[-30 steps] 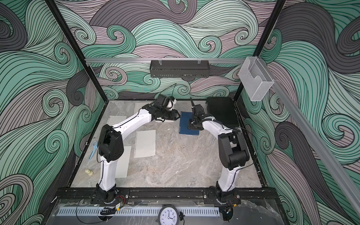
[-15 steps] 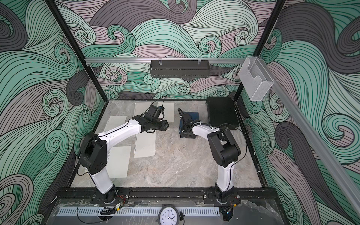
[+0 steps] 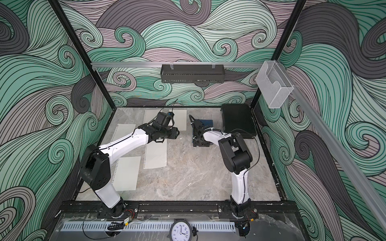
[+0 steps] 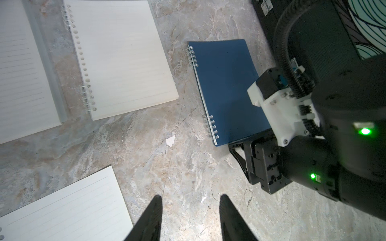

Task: Tear off pages from different notebooks
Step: Move the notebook to the center of the board.

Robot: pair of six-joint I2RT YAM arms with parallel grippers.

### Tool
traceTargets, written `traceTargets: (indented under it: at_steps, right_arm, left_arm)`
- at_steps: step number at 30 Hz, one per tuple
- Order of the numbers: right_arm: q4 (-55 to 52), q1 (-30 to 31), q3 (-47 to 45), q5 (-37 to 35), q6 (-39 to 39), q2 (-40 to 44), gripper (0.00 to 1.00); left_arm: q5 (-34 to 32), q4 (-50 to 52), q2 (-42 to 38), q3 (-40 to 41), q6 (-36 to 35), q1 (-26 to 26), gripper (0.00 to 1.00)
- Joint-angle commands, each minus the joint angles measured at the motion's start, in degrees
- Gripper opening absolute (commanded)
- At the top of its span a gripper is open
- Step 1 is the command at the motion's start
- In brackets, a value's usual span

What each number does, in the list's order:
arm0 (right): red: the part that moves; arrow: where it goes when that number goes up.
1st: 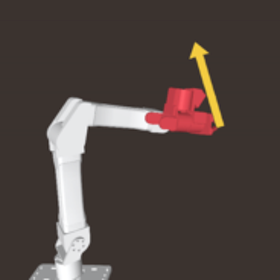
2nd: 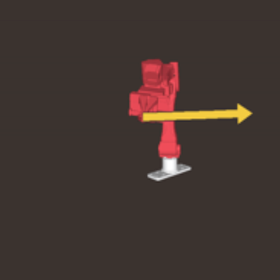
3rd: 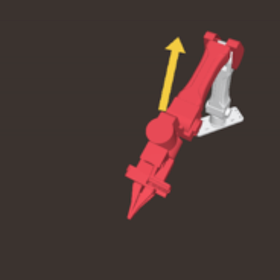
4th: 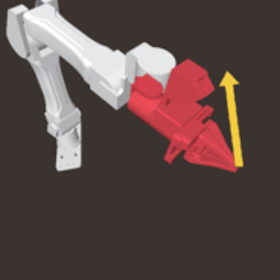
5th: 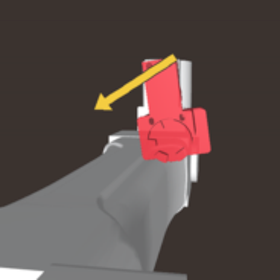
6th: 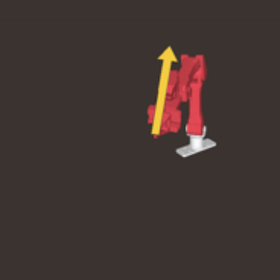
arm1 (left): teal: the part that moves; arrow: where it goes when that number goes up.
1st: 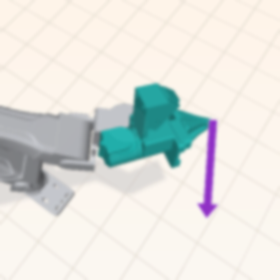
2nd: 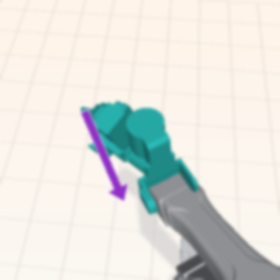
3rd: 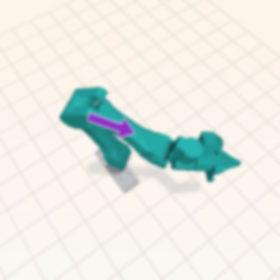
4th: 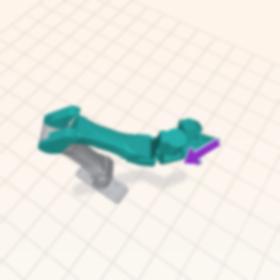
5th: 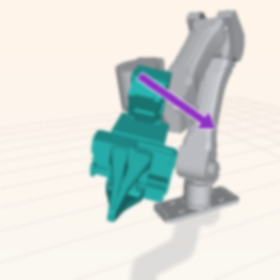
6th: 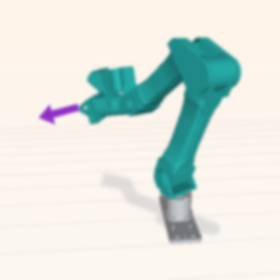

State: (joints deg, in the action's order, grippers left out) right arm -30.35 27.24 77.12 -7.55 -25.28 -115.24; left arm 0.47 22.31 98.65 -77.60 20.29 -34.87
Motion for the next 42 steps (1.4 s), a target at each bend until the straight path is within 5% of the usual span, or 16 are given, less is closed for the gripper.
traceTargets:
  at_steps: [1, 42]
  right_arm:
    - [-2.92, -1.13, 2.44, -1.36, 1.06, -2.35, 0.63]
    - [-10.59, -9.28, 28.67, 3.92, 6.53, -18.41, 0.64]
  left_arm:
    - [-0.92, 0.66, -2.07, -0.01, -0.91, 0.37, 0.45]
    - [-1.53, 2.29, -2.06, 1.04, -1.29, 0.6, 0.45]
